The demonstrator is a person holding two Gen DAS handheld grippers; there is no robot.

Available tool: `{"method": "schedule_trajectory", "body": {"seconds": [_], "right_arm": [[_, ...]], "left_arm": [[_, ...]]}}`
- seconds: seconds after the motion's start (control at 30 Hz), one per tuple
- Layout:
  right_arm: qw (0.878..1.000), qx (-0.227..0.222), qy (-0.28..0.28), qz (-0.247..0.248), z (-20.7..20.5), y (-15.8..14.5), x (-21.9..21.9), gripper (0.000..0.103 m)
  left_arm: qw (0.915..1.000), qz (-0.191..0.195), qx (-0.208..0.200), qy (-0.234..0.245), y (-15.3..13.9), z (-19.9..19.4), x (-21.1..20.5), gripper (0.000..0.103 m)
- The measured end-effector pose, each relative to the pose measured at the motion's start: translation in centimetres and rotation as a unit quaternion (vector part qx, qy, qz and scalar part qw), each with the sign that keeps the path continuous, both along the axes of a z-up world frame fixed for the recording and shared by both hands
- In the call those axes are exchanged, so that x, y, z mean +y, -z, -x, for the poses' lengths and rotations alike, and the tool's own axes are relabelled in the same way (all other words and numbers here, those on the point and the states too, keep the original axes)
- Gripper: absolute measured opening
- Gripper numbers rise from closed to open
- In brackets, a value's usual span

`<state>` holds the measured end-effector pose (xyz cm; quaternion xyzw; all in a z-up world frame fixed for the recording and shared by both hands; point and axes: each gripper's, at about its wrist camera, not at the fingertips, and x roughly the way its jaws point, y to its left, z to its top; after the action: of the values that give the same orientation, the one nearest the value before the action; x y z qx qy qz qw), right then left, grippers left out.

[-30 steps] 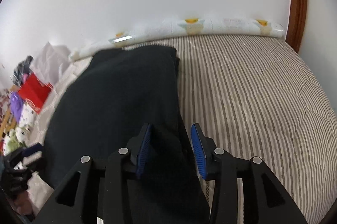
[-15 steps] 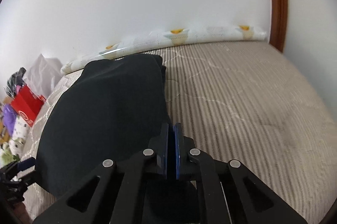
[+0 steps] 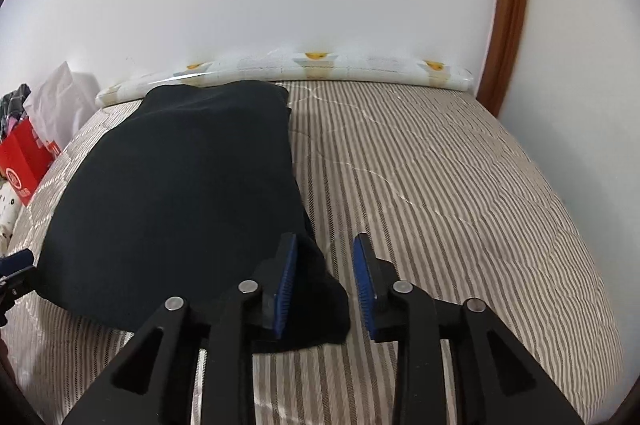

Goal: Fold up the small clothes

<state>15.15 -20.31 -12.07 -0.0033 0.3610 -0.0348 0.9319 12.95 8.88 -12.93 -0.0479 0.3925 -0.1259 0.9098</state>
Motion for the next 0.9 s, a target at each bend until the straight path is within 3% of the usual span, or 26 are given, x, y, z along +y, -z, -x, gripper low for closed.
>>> {"method": "schedule_trajectory", "body": {"seconds": [0.17, 0.33, 0.43, 0.63, 0.87, 0.9], "right_arm": [[1.000, 0.006, 0.002, -0.010, 1.7, -1.3, -0.1, 0.034], [1.000, 0.004, 0.000, -0.007, 4.2, -3.1, 0.5, 0.049], [1.000, 0.000, -0.008, -0.005, 6.2, -4.2, 0.9, 0.050], [1.000, -0.025, -0.006, -0.010, 10.9, -7.0, 1.2, 0.051], [0.999, -0.042, -0.006, -0.016, 16.7, -9.8, 1.3, 0.059], [0.999, -0.044, -0.003, -0.013, 17.5, -10.1, 1.4, 0.065]], "left_arm": [[0.9999, -0.003, -0.001, -0.013, -0.9, 1.0, 0.2, 0.064], [0.9994, -0.016, -0.020, -0.025, -2.7, 3.1, -0.3, 0.064], [0.9991, -0.022, -0.026, -0.026, -3.7, 4.4, -0.9, 0.065], [0.9967, -0.039, -0.062, -0.034, -6.5, 8.1, -2.1, 0.078], [0.9929, -0.042, -0.099, -0.049, -9.5, 13.2, -3.1, 0.090], [0.9922, -0.044, -0.104, -0.051, -9.8, 13.9, -3.1, 0.092]]}}
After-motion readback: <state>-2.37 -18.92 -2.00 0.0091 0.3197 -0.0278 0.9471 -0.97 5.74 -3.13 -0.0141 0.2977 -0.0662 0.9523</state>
